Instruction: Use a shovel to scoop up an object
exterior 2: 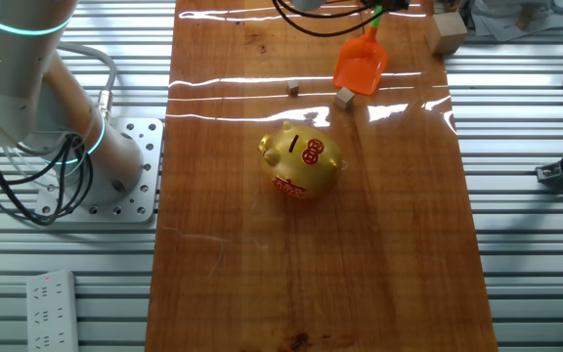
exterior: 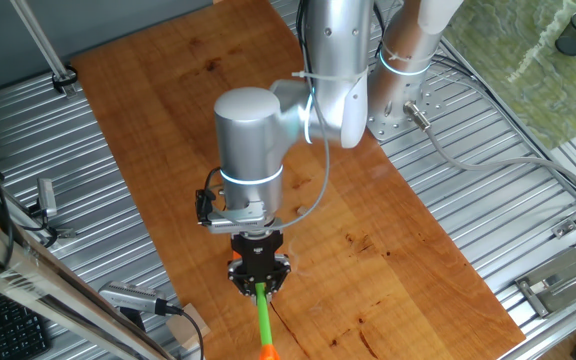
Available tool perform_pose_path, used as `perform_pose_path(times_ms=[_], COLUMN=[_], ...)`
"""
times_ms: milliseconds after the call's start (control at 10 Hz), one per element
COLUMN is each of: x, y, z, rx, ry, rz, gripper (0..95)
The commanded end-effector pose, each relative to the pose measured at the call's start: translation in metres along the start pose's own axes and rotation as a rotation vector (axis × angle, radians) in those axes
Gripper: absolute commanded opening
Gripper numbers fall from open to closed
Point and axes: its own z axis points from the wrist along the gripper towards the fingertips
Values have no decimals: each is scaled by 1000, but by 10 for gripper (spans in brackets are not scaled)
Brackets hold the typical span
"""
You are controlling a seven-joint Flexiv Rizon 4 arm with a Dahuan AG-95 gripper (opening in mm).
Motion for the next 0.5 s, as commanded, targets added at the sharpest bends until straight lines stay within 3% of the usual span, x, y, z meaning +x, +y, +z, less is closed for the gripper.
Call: perform_pose_path(times_ms=[100, 500], x=[1, 6], y=[1, 2], z=[-2, -5], rx=[0, 1], ry=[-1, -16], rz=[1, 4], gripper=[0, 0])
